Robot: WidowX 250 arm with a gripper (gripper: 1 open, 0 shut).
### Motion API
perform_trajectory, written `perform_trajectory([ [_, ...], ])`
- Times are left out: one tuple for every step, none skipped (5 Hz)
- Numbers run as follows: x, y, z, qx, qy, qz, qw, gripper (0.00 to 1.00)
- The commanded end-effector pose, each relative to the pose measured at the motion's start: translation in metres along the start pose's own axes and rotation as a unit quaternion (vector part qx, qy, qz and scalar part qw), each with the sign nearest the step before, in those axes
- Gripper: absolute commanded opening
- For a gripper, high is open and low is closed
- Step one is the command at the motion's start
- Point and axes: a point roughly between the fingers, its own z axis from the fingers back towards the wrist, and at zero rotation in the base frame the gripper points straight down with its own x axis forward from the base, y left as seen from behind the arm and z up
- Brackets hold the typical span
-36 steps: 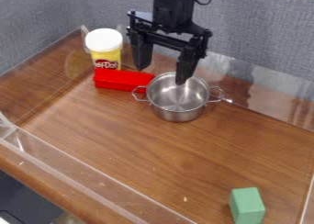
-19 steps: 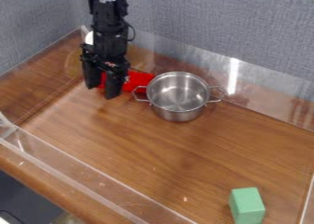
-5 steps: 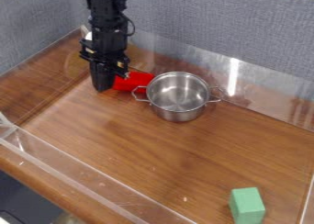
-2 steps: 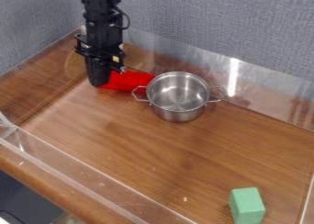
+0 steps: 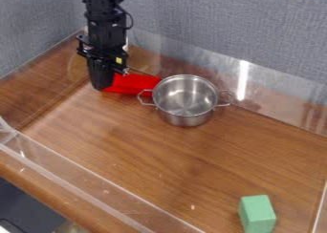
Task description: Put red object to the left side of the table
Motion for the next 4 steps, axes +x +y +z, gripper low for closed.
perform_trajectory([
  [0.0027, 0.0086, 0.0376, 0.029, -0.048, 0.006, 0.9984, 0.0],
  [0.0031, 0.0094, 0.0371, 0.028, -0.047, 0.004, 0.9985, 0.0],
  [0.0036, 0.0102, 0.0363, 0.027, -0.046, 0.003, 0.9985, 0.0],
  [0.0042, 0.0112, 0.0355, 0.027, -0.045, 0.001, 0.9986, 0.0],
])
